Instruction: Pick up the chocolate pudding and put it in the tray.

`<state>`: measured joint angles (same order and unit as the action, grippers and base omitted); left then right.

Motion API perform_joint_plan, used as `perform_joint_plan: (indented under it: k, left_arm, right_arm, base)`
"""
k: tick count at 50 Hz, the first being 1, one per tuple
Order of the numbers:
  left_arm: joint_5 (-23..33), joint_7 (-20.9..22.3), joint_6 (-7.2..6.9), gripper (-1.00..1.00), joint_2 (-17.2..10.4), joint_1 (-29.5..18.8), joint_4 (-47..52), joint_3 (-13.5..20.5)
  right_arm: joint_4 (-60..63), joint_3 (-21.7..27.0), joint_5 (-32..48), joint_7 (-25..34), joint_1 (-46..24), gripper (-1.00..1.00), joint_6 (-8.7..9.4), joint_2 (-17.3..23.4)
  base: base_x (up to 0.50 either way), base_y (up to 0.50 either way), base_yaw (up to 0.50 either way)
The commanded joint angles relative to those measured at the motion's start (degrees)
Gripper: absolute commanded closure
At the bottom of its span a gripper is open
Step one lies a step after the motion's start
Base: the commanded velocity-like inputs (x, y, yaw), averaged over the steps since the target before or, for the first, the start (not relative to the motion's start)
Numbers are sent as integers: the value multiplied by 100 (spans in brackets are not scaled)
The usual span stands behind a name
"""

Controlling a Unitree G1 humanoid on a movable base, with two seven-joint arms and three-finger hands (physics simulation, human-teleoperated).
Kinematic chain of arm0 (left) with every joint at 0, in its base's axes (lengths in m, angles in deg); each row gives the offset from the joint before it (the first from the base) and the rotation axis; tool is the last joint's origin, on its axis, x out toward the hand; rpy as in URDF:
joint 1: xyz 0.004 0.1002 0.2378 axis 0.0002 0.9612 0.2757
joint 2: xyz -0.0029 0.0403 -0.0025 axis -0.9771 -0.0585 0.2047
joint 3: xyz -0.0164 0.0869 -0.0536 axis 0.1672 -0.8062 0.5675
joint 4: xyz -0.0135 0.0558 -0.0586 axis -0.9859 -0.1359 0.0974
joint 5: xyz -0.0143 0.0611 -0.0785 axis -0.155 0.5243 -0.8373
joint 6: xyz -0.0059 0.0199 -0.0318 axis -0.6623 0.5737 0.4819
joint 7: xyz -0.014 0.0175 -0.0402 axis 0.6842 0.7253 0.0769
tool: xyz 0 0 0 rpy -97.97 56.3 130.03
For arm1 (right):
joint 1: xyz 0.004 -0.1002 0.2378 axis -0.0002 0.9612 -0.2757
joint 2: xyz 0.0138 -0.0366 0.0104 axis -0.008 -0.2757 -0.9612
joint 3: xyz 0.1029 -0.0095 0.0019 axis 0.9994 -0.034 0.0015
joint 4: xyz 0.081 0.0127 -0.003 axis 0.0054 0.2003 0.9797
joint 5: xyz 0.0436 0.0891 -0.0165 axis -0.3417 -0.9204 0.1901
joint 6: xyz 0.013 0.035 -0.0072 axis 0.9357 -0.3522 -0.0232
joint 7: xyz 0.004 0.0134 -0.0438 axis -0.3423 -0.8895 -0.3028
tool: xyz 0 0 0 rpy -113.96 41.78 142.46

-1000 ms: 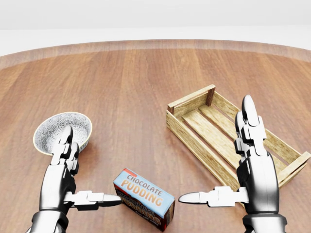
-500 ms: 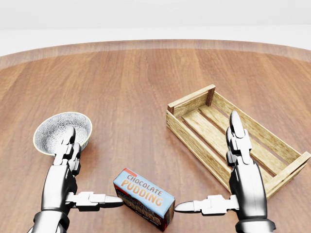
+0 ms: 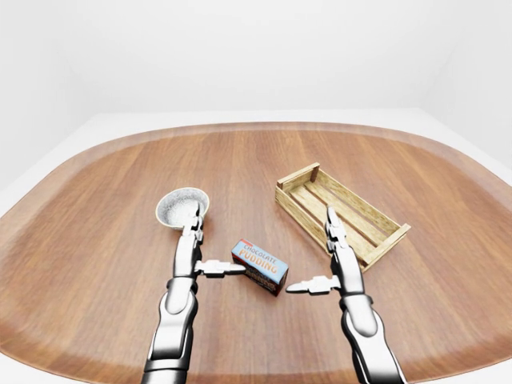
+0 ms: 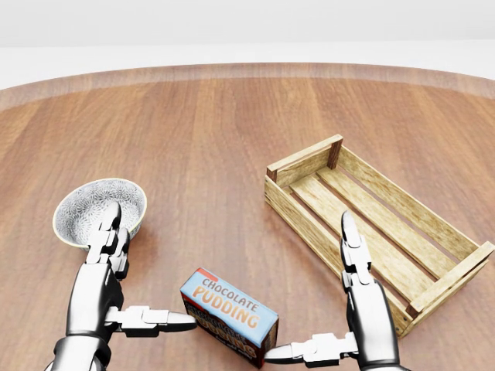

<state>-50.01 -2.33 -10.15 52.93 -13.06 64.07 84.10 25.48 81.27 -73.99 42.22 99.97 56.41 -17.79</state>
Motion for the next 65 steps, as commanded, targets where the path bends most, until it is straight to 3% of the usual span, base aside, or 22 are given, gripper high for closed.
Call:
perform_joint_plan:
  k: [1,26,37,60,65]
  left_arm:
    - [-3,6,-26,-100,1,-12,-10,6]
    - [-26,-26,-25,-100,-7,-76,-128,28]
    - [-25,-18,-109,-100,-5,-38,-2,21]
    - [-1,-7,-28,-100,-4,-36,-57,12]
    - [4,-4,-6,-100,-5,-37,-76,11]
  right_arm:
    - [-242,-165,127,-113,29,-100,0,-9]
    - [-741,-467,371,-290,25,-100,0,-14]
    - [-1004,-669,479,-357,-84,-100,0,-74]
    - [-2188,-656,547,-502,-488,-100,0,-182]
    - [-1980,-659,542,-420,-479,-100,0,-212]
  base:
    - [0,0,0]
    - [0,0,0]
    - [0,0,0]
    - [0,0,0]
    - [0,0,0]
